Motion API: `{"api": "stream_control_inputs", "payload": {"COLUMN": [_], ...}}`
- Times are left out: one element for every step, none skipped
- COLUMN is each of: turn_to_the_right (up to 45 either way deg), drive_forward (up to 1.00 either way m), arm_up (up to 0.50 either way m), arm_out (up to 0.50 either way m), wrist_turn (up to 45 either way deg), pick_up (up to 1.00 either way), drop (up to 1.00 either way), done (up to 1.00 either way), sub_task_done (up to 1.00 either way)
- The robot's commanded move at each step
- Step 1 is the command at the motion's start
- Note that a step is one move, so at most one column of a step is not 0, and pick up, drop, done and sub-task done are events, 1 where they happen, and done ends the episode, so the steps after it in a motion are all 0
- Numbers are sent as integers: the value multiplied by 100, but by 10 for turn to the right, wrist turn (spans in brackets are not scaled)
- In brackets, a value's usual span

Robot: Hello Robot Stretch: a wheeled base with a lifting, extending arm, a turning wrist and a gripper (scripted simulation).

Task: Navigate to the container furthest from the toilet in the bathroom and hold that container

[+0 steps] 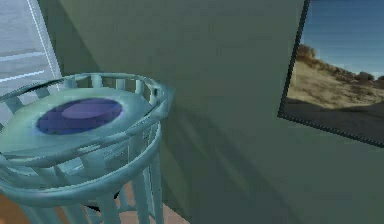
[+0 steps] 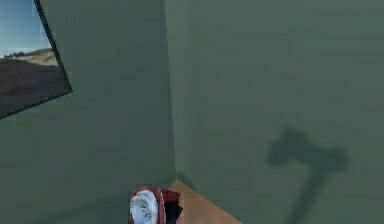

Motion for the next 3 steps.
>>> {"api": "stream_control_inputs", "payload": {"turn_to_the_right": [0, 0, 0], "drive_forward": [0, 0, 0], "arm_up": [0, 10, 0], "arm_out": [0, 0, 0], "wrist_turn": [0, 0, 0], "pick_up": [100, 0, 0], "drop": [0, 0, 0], "done": [0, 0, 100], "sub_task_done": [0, 0, 0]}}
